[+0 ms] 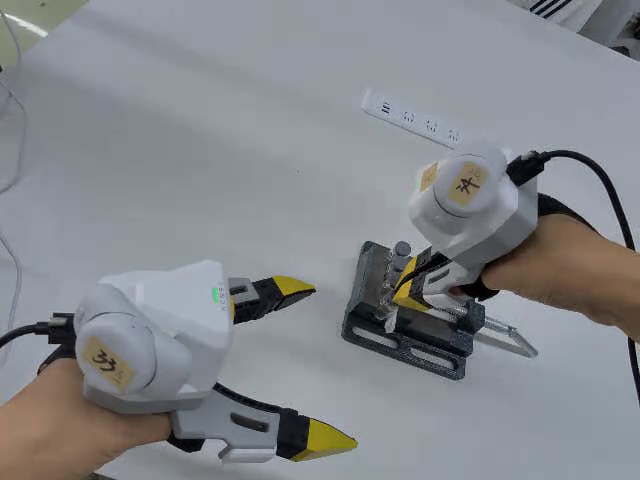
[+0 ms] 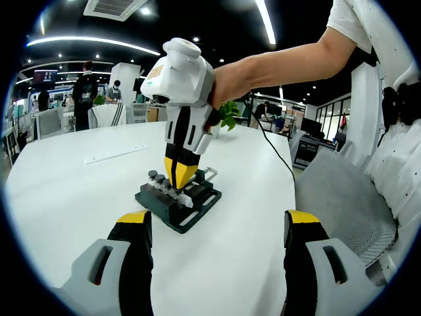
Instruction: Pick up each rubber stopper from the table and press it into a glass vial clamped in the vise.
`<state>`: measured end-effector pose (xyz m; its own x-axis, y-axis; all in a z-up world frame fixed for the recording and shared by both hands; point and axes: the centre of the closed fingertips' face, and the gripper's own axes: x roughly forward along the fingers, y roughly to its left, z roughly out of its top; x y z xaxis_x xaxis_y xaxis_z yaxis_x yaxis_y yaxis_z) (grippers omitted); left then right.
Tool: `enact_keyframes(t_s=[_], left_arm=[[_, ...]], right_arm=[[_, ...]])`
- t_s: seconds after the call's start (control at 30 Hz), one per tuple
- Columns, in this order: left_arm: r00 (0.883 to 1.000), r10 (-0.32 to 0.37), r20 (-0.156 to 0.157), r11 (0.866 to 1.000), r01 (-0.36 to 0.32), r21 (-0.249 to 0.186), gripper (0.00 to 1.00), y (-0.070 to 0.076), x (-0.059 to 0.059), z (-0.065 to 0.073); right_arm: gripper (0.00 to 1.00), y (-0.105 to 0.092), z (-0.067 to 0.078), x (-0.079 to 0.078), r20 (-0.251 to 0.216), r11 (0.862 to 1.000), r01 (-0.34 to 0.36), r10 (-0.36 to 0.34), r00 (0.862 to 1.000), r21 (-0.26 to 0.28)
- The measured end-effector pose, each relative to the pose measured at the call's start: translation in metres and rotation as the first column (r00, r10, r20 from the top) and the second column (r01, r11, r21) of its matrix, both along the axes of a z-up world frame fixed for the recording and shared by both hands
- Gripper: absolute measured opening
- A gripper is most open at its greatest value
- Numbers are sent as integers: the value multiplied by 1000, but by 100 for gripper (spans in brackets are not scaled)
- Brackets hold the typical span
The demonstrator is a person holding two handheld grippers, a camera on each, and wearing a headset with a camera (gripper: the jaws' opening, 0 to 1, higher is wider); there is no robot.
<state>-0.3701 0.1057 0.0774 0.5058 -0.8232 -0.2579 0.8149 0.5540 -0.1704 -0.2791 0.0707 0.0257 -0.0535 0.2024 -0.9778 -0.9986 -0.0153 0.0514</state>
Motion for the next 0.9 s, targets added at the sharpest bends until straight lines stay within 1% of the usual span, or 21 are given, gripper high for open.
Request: enact_keyframes(t_s=[0.03, 0.13, 0.2, 0.23, 0.3, 0.4, 0.47, 0.53, 0.63, 0.77, 0.8, 0.9], left_arm=[[1000, 2, 0, 1000, -2, -2, 81, 0, 0, 1], [1000, 5, 0, 1000, -5, -2, 80, 2, 1, 2], [1000, 11, -1, 1000, -12, -5, 80, 4, 1, 2], [1000, 12, -2, 1000, -12, -1, 80, 5, 0, 1], [1000, 13, -2, 1000, -13, 4, 80, 6, 0, 0], [1000, 18, 0, 1000, -18, 3, 81, 6, -1, 3], [1000, 21, -2, 1000, -21, 3, 81, 6, -1, 4], [1000, 21, -1, 1000, -21, 5, 81, 5, -1, 3], [1000, 18, 1, 1000, -18, 4, 81, 4, -1, 4], [1000, 19, 2, 1000, -19, 4, 81, 4, -1, 4], [1000, 19, 2, 1000, -19, 5, 81, 5, -1, 4], [1000, 20, 5, 1000, -20, 10, 81, 5, -1, 5]], right_arm=[[0, 0, 0, 0, -1, 1000, -1, 1, 1000, -6], [0, -1, 0, -3, 32, 998, -44, 45, 998, -34], [0, -1, 0, -1, 29, 999, -30, 31, 999, -36], [0, -2, 0, -1, 18, 999, -7, 8, 1000, -33], [0, -2, 0, 1, 3, 999, 13, -13, 1000, -30], [0, -3, 0, -2, 7, 999, -3, 4, 1000, -34], [0, -3, 0, -1, 9, 999, -1, 2, 1000, -39], [0, -3, 0, -1, 0, 999, 9, -9, 1000, -35], [0, -3, -1, 0, -4, 999, 4, -4, 1000, -33], [0, -2, -1, -1, 3, 999, -13, 13, 1000, -48], [0, -2, -2, -2, 10, 998, -31, 32, 999, -56], [0, -3, -2, -1, 3, 998, -19, 19, 1000, -52]])
